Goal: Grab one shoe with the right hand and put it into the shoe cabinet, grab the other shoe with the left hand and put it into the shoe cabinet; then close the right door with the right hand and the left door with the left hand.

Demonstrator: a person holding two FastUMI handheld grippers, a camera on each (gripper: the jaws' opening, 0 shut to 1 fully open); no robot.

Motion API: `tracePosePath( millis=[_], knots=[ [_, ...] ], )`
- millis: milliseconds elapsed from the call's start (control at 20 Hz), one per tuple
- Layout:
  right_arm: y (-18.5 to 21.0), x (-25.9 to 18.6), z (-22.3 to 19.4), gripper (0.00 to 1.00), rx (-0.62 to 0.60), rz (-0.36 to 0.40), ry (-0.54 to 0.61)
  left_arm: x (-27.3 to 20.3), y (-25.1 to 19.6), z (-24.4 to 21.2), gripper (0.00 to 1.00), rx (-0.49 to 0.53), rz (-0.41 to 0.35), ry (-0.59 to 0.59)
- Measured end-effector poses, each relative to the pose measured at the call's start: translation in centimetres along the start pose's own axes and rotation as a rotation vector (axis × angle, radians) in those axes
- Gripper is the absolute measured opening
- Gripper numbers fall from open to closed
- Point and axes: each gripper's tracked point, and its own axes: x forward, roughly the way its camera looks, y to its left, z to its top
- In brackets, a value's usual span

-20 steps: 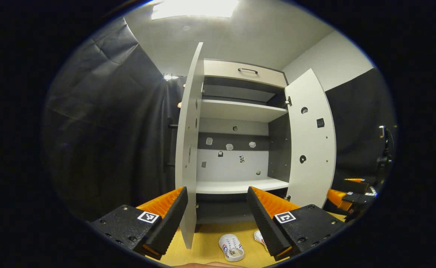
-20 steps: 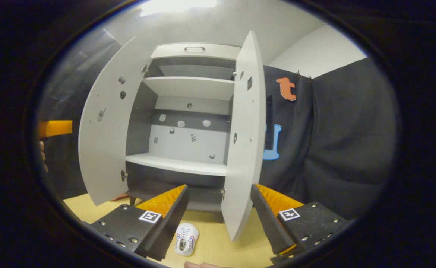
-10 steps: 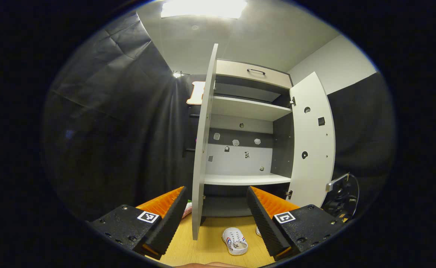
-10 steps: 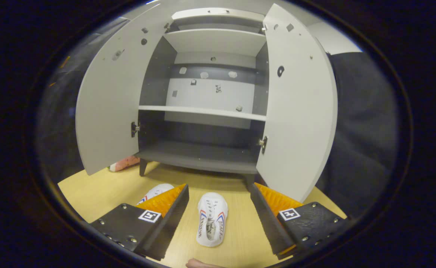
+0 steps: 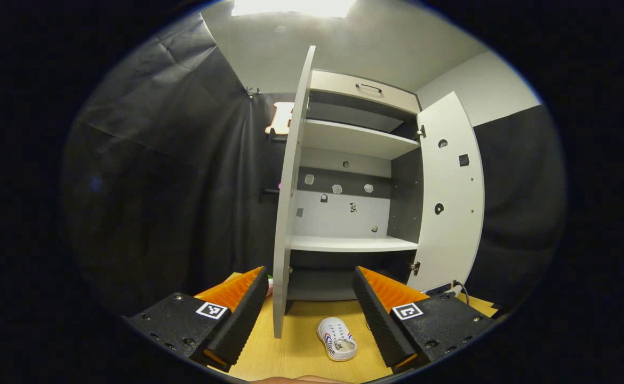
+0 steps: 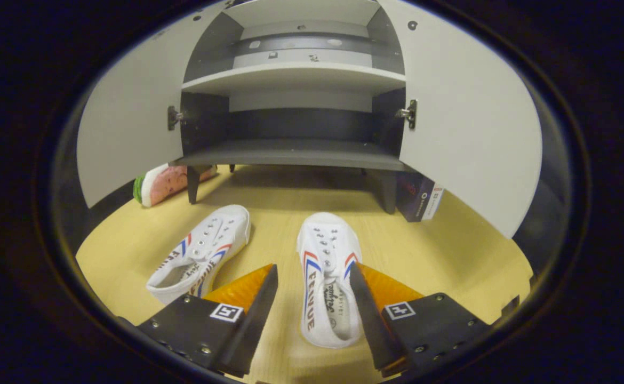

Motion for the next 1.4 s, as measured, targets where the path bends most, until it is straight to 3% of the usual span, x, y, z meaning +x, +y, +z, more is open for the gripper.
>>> tracePosePath(
  millis=[100,200,250,350,450,700,800,850,900,1250,1400],
  knots=[
    [0.1,1.0,-0.8,0.74,0.015,0.001,0.022,0.9,-0.5,-0.8,0.96,0.008,-0.019,0.016],
    [0.0,2.2,-0.8,0.59,0.058,0.004,0.016,2.0,-0.8,-1.1,0.96,0.013,-0.032,0.025],
    [0.1,2.6,-0.8,0.63,0.089,0.01,0.023,2.7,-1.2,-1.3,0.96,0.013,-0.039,0.03],
    [0.1,2.9,-1.0,0.58,0.109,0.021,0.03,4.0,-2.2,-1.3,0.96,0.003,-0.069,0.039],
    [0.1,2.9,-1.0,0.53,0.026,0.022,0.01,5.7,-3.1,-0.8,0.96,-0.001,-0.097,0.037],
    [0.1,3.3,-0.8,0.52,-0.031,-0.089,-0.002,9.7,-6.2,1.2,0.96,0.039,-0.156,-0.011],
    [0.1,3.9,-0.8,0.45,-0.007,-0.075,-0.002,11.0,-7.6,1.2,0.93,0.025,-0.192,-0.017],
    [0.2,5.0,-0.7,0.45,0.077,-0.022,0.003,11.6,-8.3,1.1,0.96,0.01,-0.213,-0.017],
    [0.0,5.5,-0.5,0.06,0.156,-0.017,0.01,12.2,-9.0,0.8,0.96,-0.005,-0.236,-0.014],
    [0.1,3.7,0.3,0.01,0.308,0.132,-0.003,16.0,-10.8,-3.2,0.96,0.029,-0.341,0.067],
    [-0.2,3.7,2.2,0.01,0.332,0.154,-0.049,18.6,-9.8,-4.3,0.96,0.057,-0.305,0.087]
  ],
)
